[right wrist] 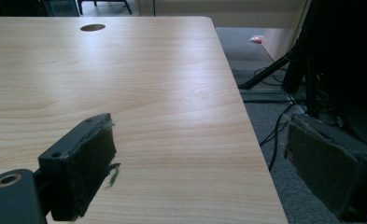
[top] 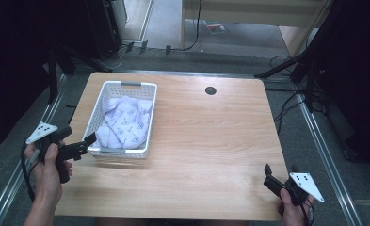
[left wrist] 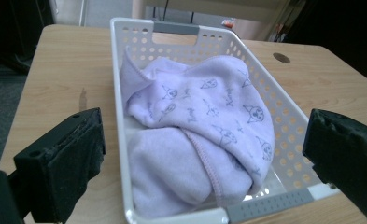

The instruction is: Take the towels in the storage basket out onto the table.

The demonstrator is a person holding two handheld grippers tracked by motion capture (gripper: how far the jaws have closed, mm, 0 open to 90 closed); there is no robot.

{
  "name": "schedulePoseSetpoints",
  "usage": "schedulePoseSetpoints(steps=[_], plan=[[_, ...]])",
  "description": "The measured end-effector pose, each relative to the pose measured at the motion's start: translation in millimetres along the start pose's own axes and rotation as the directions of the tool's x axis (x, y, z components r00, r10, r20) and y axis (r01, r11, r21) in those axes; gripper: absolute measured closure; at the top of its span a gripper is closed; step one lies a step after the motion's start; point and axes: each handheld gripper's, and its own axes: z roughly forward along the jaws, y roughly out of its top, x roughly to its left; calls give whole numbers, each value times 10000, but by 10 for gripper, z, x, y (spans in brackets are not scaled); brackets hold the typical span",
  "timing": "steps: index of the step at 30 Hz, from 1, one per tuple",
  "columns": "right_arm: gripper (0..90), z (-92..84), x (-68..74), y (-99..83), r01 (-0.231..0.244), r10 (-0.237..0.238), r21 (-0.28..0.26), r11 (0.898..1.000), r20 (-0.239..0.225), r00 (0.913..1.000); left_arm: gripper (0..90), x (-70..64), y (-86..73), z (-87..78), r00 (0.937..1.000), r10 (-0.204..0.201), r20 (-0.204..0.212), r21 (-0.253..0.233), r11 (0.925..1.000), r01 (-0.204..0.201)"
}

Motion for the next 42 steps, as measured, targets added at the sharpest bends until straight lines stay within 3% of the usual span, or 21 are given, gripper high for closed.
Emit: schedulePoseSetpoints(steps=[7, 14, 19, 22, 24, 28, 30, 32, 33, 37, 39, 40, 42], plan=[[92, 4, -1, 2, 1, -1, 34, 10000, -27, 10000, 3, -131, 245, 212, 9983, 524, 269, 729, 9959, -543], [93, 1, 3, 0, 40, -40, -4, 10000, -52, 10000, 3, -202, 390, 481, 9977, 390, 556, 1700, 9843, -480], [93, 2, -2, 1, -4, 5, 51, 10000, -29, 10000, 3, -241, 468, 715, 9974, 397, 601, 2438, 9684, -532], [93, 4, -11, 2, -78, 78, 61, 10000, -44, 10000, 3, -281, 521, 882, 9977, 411, 543, 2893, 9556, -551], [93, 6, -11, 3, -65, 65, 63, 10000, -57, 10000, 3, -298, 547, 994, 9972, 435, 602, 3263, 9433, -609], [94, 5, -6, 3, -12, 12, 87, 10000, -64, 10000, 2, -286, 564, 1228, 9976, 441, 543, 4179, 9063, -628], [93, 4, -7, 3, -5, 5, 84, 10000, -86, 10000, 3, -267, 552, 1344, 9962, 480, 732, 4748, 8767, -772], [94, 7, -8, 3, -13, 14, 97, 10000, -122, 9999, 2, -242, 524, 1457, 9923, 406, 1166, 5413, 8351, -978], [94, 8, -6, 3, -2, 3, 119, 9999, -140, 9999, 3, -236, 507, 1505, 9928, 468, 1104, 5632, 8201, -1014], [95, 9, -5, 3, 46, -45, 118, 9999, -144, 9999, 2, -233, 465, 1644, 9898, 536, 1317, 6155, 7783, -1240], [95, 10, -9, 4, 26, -24, 133, 9999, -144, 9999, 0, -252, 434, 1704, 9859, 749, 1495, 6506, 7434, -1551], [94, 10, -9, 4, 5, -3, 131, 9999, -146, 9999, 0, -256, 424, 1730, 9850, 900, 1471, 6620, 7309, -1657], [95, 10, -9, 4, 22, -20, 132, 9999, -141, 9999, 0, -248, 420, 1762, 9881, 1028, 1144, 6621, 7337, -1530]])
